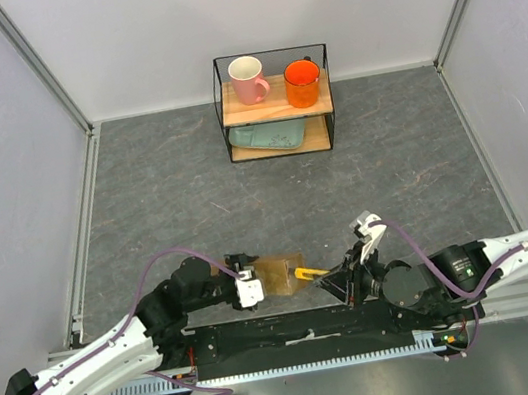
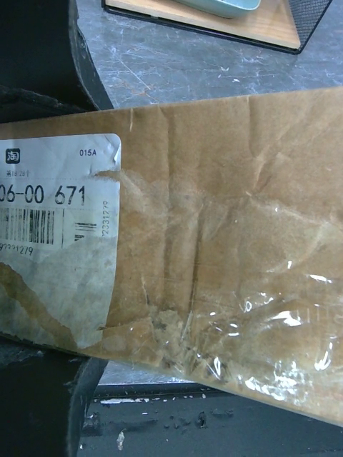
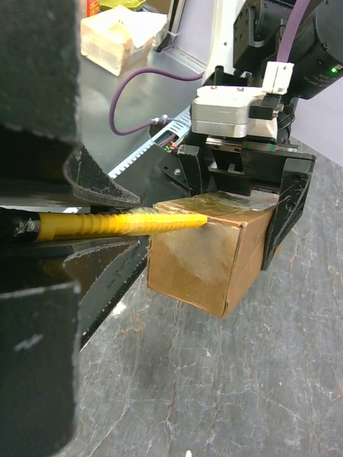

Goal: Unpack the express box
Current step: Cut the express box.

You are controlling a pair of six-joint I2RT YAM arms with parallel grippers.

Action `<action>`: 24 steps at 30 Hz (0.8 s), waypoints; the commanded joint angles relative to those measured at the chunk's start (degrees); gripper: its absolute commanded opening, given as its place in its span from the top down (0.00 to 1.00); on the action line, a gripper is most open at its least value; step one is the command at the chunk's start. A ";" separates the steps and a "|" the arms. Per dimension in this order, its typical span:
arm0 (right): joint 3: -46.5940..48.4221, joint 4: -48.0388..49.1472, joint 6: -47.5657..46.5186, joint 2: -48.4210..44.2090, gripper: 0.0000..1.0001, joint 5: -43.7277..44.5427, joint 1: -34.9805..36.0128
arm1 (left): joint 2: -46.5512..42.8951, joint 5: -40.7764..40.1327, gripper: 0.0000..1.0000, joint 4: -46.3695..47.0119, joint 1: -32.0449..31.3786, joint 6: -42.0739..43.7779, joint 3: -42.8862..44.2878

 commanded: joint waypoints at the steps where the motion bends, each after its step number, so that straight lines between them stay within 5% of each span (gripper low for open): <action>1: -2.08 -1.49 2.88 0.83 1.00 -8.16 0.49 | -1.51 -0.69 0.98 10.29 0.65 -0.32 1.82; 24: 0.64 -4.92 4.99 2.86 1.00 -9.48 2.78 | -1.60 0.10 0.98 10.29 2.67 1.52 1.20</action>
